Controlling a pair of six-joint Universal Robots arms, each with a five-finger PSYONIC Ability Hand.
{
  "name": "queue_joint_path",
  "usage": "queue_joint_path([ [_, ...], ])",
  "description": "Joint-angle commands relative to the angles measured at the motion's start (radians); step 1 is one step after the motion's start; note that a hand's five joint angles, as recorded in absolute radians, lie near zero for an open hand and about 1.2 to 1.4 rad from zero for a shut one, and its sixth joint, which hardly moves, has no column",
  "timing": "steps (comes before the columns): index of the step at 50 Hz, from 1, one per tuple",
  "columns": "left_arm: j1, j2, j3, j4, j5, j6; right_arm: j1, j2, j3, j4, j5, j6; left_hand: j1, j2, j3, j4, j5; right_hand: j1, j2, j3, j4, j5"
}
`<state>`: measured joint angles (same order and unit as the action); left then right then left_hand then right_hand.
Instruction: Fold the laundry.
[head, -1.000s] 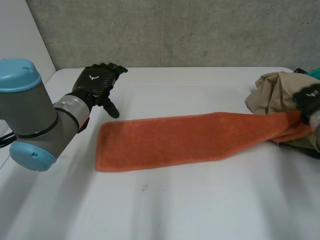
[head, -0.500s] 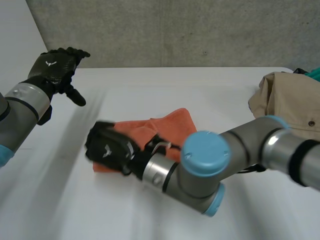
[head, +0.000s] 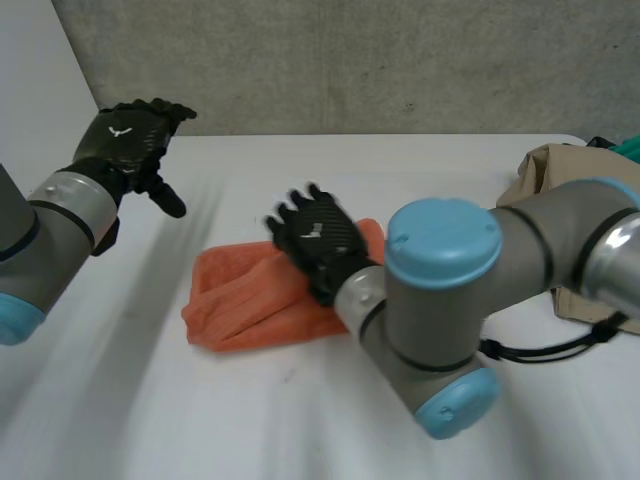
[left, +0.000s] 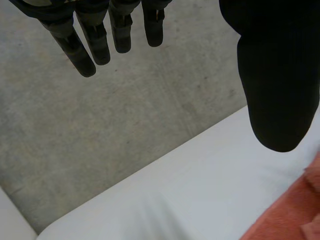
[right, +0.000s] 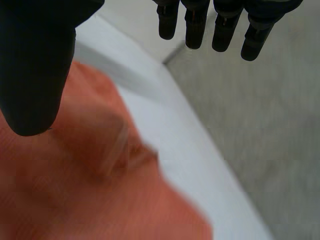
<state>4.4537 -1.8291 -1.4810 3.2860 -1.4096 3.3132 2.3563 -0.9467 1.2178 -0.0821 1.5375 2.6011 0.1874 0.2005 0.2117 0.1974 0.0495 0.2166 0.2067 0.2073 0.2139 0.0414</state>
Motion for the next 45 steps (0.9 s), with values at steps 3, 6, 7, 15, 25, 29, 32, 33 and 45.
queue_joint_path([
  [3,-0.157,-0.036,-0.022,-0.046,0.006,0.011,-0.095,-0.017,0.071,0.188,0.041,0.096,-0.013,-0.026,-0.037,-0.023,-0.049,-0.042,-0.032,-0.033,-0.039,-0.041],
  [6,-0.224,-0.120,-0.009,-0.048,0.003,0.051,-0.104,-0.009,0.095,0.171,0.046,0.117,-0.013,-0.026,-0.037,-0.023,-0.049,-0.013,-0.003,-0.004,-0.010,-0.012],
  [7,-0.240,-0.142,-0.001,-0.048,0.001,0.067,-0.104,-0.006,0.100,0.163,0.046,0.122,-0.013,-0.026,-0.037,-0.023,-0.049,-0.001,0.009,0.008,0.002,0.000],
  [15,-0.304,-0.363,0.168,-0.060,-0.118,0.209,-0.098,0.025,0.135,0.055,0.072,0.097,-0.013,-0.026,-0.037,-0.023,-0.049,0.072,0.082,0.082,0.075,0.073],
  [25,-0.303,-0.607,0.434,-0.146,-0.233,0.325,-0.088,0.088,0.128,-0.070,0.159,0.004,-0.013,-0.026,-0.037,-0.023,-0.049,0.166,0.176,0.176,0.169,0.167],
  [29,-0.217,-0.622,0.504,-0.161,-0.461,0.368,-0.085,0.111,0.118,-0.108,0.171,-0.021,-0.013,-0.026,-0.037,-0.023,-0.049,0.322,0.332,0.331,0.325,0.323],
  [32,-0.168,-0.589,0.496,-0.140,-0.560,0.393,-0.088,0.121,0.115,-0.128,0.170,-0.030,-0.013,-0.026,-0.037,-0.023,-0.049,0.407,0.417,0.416,0.410,0.408],
  [33,-0.159,-0.572,0.481,-0.132,-0.540,0.397,-0.089,0.124,0.114,-0.140,0.167,-0.029,-0.013,-0.026,-0.037,-0.023,-0.049,0.483,0.493,0.492,0.485,0.483],
  [45,-0.202,-0.418,0.321,-0.105,-0.405,0.358,-0.095,0.103,0.131,-0.169,0.167,0.040,-0.013,-0.026,-0.037,-0.023,-0.049,0.928,0.938,0.937,0.931,0.929],
])
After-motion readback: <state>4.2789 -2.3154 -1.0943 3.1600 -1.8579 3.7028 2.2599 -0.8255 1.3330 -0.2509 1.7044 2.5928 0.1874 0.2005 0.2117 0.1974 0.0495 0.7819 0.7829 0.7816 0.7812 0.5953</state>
